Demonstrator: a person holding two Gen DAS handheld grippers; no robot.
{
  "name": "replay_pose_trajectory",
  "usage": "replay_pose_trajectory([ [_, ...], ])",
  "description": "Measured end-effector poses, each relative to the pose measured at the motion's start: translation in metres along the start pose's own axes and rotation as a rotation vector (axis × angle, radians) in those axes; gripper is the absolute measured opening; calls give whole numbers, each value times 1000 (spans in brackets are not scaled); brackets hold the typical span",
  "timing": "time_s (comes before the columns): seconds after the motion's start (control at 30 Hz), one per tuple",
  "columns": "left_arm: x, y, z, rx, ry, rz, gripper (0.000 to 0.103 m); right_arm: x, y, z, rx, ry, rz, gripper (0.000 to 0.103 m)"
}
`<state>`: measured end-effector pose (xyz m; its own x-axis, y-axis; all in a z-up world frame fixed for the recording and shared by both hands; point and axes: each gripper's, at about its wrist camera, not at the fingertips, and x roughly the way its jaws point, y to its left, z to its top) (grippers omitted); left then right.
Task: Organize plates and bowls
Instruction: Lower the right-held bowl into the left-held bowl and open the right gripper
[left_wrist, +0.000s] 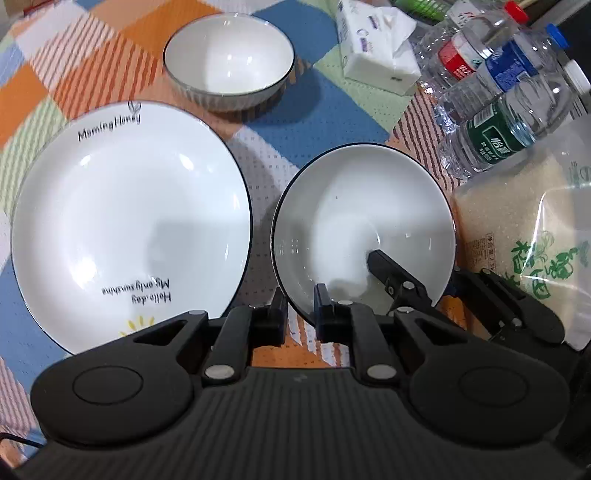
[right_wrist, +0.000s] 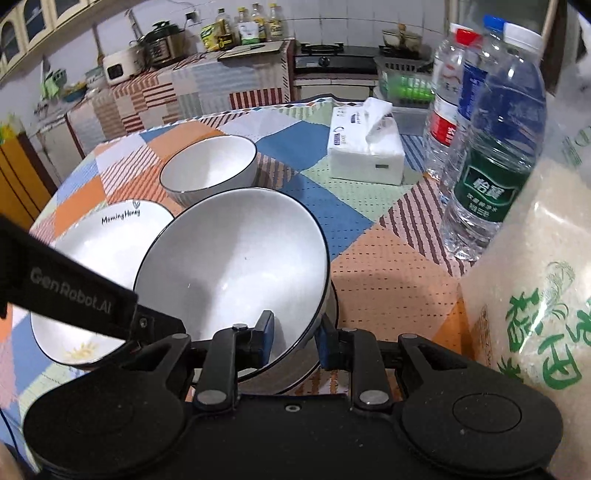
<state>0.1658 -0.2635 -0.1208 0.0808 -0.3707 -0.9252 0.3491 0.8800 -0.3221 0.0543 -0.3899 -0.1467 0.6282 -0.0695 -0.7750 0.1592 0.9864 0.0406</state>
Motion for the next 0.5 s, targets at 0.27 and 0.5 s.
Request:
replay_pose_trajectory([
  [0.27, 3, 6, 0, -14, 20, -27, 12, -4, 12, -1, -103, 10, -39, 33],
  [0.5, 5, 10, 2, -24, 24, -43, 12, -10, 23, -1, -174, 10, -85, 39],
])
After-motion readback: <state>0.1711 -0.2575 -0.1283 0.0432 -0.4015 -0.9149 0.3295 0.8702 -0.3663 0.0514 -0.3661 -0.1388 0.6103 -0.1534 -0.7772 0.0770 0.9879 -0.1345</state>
